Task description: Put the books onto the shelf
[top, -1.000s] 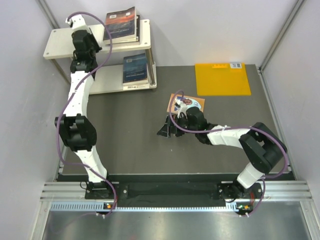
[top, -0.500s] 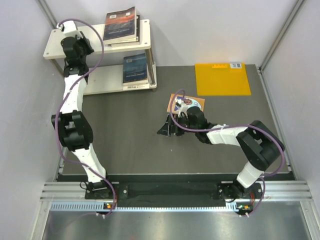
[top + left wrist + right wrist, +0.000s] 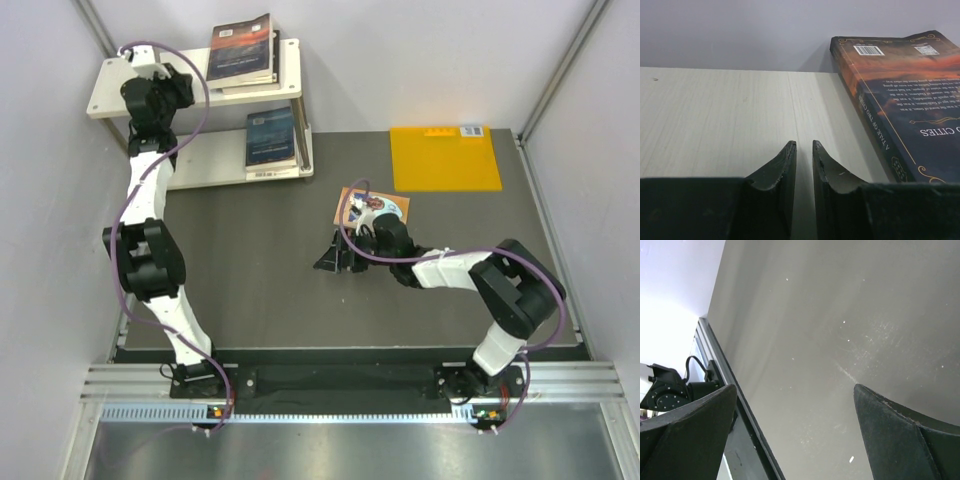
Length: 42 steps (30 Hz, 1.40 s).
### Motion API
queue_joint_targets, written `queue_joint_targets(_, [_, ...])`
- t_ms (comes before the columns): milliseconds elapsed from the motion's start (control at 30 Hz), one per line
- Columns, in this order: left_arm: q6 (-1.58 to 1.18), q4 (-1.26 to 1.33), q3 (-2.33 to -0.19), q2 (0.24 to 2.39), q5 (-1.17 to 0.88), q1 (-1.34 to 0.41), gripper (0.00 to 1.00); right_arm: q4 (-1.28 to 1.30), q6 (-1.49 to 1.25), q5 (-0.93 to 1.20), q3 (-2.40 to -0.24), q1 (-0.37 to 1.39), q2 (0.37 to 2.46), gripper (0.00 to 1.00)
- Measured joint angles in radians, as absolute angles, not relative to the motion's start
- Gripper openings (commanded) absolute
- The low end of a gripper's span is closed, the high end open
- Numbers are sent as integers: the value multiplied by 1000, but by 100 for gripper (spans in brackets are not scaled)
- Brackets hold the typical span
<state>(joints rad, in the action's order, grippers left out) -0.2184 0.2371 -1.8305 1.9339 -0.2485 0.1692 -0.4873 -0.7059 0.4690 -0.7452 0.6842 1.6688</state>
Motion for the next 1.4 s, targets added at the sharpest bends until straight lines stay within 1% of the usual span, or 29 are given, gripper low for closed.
queue_joint_targets(100, [-218, 245, -1831, 1936, -276, 169, 25, -489, -712, 473, -745, 684, 1680, 100])
queue_joint_targets(200, [-218, 247, -1830, 1937, -299, 168, 18, -490, -714, 474, -745, 684, 1684, 100])
queue_joint_targets(267, [-216, 250, -1830, 1938, -310, 165, 16, -491, -717, 475, -745, 684, 1685, 100])
queue_joint_targets(600, [-205, 261, -1846, 1952, -323, 107, 15, -516, -737, 485, -744, 684, 1697, 100])
queue_joint_targets(800, [-201, 257, -1898, 1990, -266, 68, 15, -537, -746, 491, -726, 684, 1698, 99])
queue_joint_targets(1133, [-201, 240, -1908, 1993, -158, 44, 14, -540, -756, 495, -720, 684, 1699, 100])
queue_joint_targets(1400, [-212, 199, -1921, 1988, -88, 36, 10, -554, -764, 499, -719, 684, 1709, 100])
